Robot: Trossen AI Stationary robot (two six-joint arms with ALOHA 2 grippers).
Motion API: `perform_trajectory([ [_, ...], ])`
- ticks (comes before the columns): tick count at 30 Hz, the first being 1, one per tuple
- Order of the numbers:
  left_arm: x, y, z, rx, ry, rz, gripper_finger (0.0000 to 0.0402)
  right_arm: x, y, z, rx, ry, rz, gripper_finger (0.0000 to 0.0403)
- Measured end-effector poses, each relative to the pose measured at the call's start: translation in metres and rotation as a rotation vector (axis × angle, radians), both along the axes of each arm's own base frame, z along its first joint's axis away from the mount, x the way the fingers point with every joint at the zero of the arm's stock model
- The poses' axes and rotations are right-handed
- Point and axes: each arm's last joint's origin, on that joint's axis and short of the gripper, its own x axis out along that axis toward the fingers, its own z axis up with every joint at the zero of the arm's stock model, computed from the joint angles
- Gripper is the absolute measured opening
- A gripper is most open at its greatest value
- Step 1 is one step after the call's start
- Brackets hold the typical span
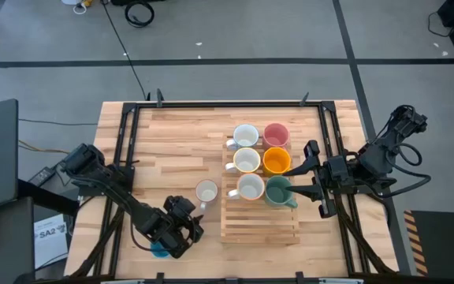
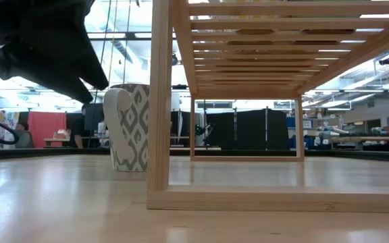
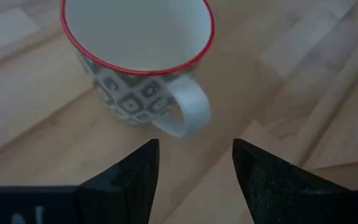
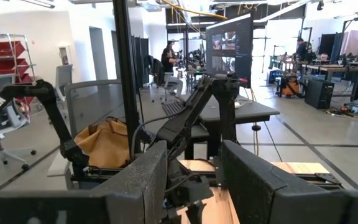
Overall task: Place coffee mugs
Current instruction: Put the gray patterned mug on the shelf
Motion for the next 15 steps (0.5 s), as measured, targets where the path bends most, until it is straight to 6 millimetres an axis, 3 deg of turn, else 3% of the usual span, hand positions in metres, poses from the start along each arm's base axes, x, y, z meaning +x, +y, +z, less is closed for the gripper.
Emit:
perform_trajectory([
  [15, 0.0073, 0.0084, 0.0006, 0.024, -0.044, 0.058, 0.0211, 0.0, 0.0, 0.0, 0.0, 0.0, 0.0, 0.0159],
])
